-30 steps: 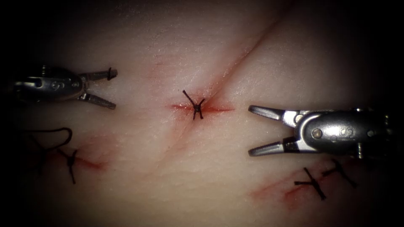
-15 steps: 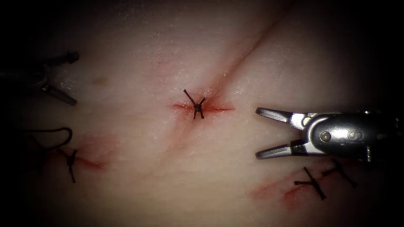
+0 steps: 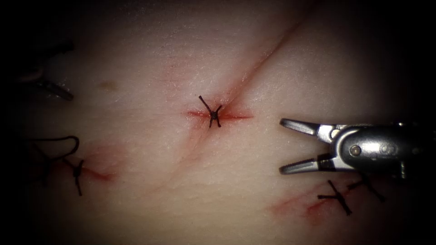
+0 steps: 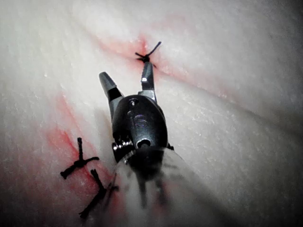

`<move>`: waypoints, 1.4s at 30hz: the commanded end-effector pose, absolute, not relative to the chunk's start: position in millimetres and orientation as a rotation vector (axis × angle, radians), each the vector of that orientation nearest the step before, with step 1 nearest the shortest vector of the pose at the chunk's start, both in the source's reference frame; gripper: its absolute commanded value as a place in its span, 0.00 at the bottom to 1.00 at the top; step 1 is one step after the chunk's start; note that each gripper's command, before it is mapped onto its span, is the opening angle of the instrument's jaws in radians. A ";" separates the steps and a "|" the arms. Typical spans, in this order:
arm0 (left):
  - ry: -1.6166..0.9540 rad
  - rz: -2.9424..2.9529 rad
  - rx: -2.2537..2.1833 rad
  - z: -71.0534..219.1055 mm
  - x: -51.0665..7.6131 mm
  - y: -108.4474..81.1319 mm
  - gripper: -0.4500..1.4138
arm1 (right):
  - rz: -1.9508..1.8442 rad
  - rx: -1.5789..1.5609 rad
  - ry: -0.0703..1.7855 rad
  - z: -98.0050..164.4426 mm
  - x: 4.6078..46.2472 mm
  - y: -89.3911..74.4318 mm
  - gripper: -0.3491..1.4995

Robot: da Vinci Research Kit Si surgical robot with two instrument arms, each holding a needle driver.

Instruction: Wound Closure

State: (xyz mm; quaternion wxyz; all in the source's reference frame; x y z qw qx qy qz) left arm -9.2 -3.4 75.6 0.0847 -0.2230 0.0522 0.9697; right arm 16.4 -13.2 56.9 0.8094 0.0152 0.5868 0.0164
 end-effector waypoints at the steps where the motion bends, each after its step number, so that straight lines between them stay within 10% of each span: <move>1: 0.153 2.903 -0.655 75.5 -10.0 -4.0 0.86 | 0.034 0.035 1.255 57.4 17.0 -13.8 0.96; 13: 0.189 2.552 -1.177 65.6 -18.7 -2.7 0.75 | 0.043 0.026 1.243 57.6 17.3 -13.9 0.95; 42: -0.294 2.673 -0.766 83.7 -22.3 -6.2 0.96 | 0.060 0.025 1.232 58.0 18.2 -15.2 0.94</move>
